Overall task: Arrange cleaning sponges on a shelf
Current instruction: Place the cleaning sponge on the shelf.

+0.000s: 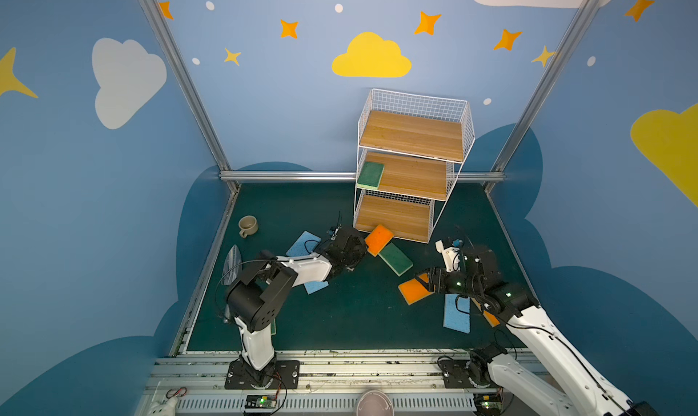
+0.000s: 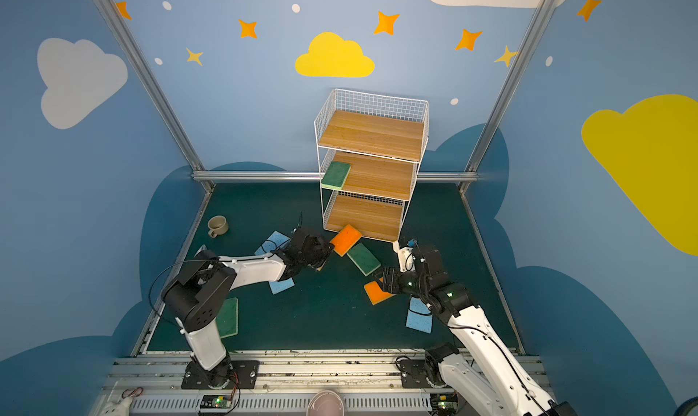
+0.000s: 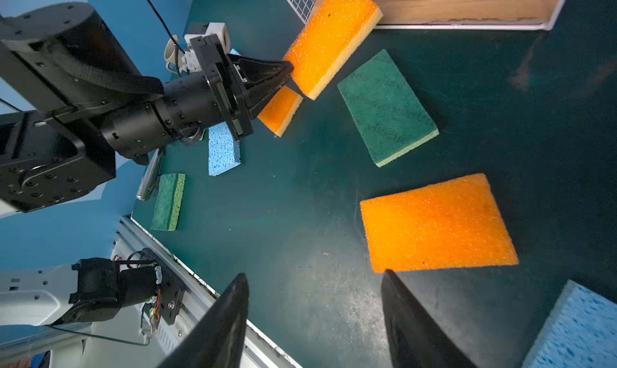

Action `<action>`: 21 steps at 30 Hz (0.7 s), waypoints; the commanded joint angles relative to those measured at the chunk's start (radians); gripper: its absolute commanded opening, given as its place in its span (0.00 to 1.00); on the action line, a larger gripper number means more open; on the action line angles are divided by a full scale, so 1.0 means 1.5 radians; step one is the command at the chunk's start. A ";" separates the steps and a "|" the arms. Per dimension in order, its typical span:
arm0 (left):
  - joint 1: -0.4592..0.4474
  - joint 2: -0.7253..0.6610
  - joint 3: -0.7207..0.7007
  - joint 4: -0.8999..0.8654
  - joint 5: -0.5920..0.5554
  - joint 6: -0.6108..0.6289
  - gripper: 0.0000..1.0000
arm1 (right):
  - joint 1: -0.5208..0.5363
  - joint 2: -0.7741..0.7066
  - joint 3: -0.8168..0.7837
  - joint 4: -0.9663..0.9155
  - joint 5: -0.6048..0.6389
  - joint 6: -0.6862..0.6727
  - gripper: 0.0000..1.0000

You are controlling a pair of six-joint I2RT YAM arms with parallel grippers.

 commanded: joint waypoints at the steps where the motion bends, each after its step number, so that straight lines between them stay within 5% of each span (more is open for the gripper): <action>1: 0.000 0.025 0.039 -0.020 -0.073 -0.038 0.03 | -0.006 -0.002 -0.007 0.027 -0.001 0.009 0.63; 21: 0.006 0.126 0.184 -0.088 -0.211 -0.110 0.03 | -0.015 -0.020 -0.034 0.057 -0.034 0.020 0.63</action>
